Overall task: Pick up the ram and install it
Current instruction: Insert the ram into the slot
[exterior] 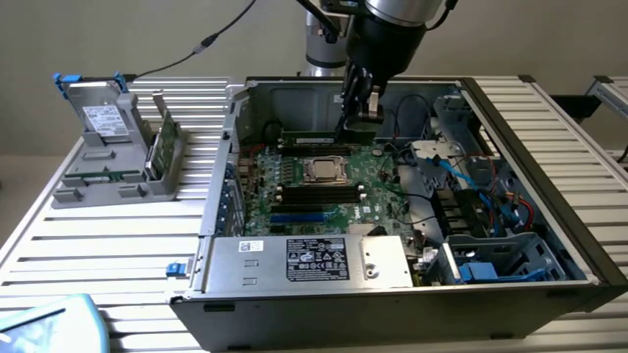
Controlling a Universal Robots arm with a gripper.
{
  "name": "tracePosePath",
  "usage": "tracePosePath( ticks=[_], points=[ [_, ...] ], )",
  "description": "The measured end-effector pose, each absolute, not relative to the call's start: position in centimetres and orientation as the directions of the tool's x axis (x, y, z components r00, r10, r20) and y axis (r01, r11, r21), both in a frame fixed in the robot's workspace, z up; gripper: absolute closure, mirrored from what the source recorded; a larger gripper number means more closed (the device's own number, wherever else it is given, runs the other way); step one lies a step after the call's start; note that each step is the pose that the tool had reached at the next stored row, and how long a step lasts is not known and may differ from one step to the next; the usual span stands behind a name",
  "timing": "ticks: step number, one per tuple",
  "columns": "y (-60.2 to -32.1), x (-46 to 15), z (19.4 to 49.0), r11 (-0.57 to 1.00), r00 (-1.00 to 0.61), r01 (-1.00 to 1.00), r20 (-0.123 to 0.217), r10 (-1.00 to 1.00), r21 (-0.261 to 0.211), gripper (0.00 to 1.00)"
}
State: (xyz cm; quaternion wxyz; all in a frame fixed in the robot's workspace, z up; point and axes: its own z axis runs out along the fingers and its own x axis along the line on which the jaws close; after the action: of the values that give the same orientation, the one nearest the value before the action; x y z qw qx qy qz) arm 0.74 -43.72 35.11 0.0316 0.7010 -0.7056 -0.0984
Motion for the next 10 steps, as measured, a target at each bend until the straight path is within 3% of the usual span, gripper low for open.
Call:
tracePosePath(
  ticks=[10],
  points=[
    [-43.7,0.7,33.4,-0.003,-0.015,-0.983,-0.095,-0.995,0.183,0.87]
  ],
)
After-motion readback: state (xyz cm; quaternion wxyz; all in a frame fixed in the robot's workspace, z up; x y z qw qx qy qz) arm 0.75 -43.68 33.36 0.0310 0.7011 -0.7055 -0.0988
